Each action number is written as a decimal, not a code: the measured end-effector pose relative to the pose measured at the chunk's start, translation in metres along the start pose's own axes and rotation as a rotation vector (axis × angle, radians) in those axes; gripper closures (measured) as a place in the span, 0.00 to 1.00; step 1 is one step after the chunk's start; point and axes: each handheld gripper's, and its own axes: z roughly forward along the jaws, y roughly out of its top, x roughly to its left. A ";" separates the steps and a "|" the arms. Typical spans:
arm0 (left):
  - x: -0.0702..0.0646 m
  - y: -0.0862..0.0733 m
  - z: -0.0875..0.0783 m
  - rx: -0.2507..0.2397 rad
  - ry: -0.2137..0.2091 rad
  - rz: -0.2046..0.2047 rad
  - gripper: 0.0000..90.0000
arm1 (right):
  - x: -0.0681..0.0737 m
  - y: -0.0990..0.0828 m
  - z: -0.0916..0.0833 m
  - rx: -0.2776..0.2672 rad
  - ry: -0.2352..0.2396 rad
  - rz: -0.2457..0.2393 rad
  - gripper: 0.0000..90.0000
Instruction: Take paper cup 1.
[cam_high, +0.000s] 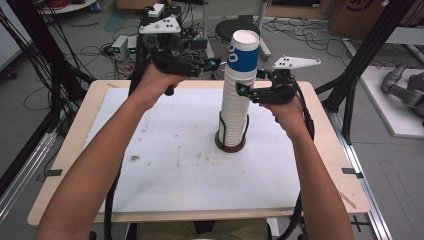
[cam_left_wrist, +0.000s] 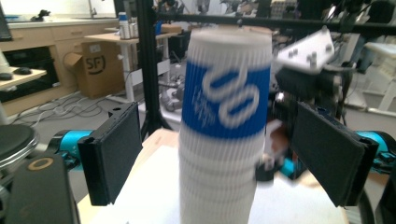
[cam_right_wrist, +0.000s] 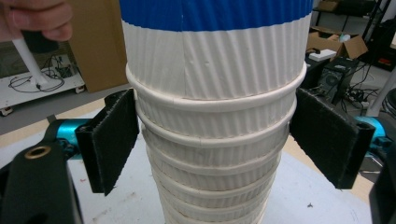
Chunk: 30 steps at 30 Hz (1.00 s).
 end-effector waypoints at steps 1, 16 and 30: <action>-0.001 0.003 0.005 -0.011 -0.004 0.002 0.19 | 0.000 0.000 0.000 0.003 0.001 -0.003 0.19; -0.011 0.024 0.067 0.084 0.010 0.045 0.19 | 0.001 0.004 0.002 0.018 0.007 -0.014 0.19; -0.015 0.027 0.075 0.086 0.039 0.047 0.31 | -0.001 0.003 0.000 0.021 0.008 -0.014 0.19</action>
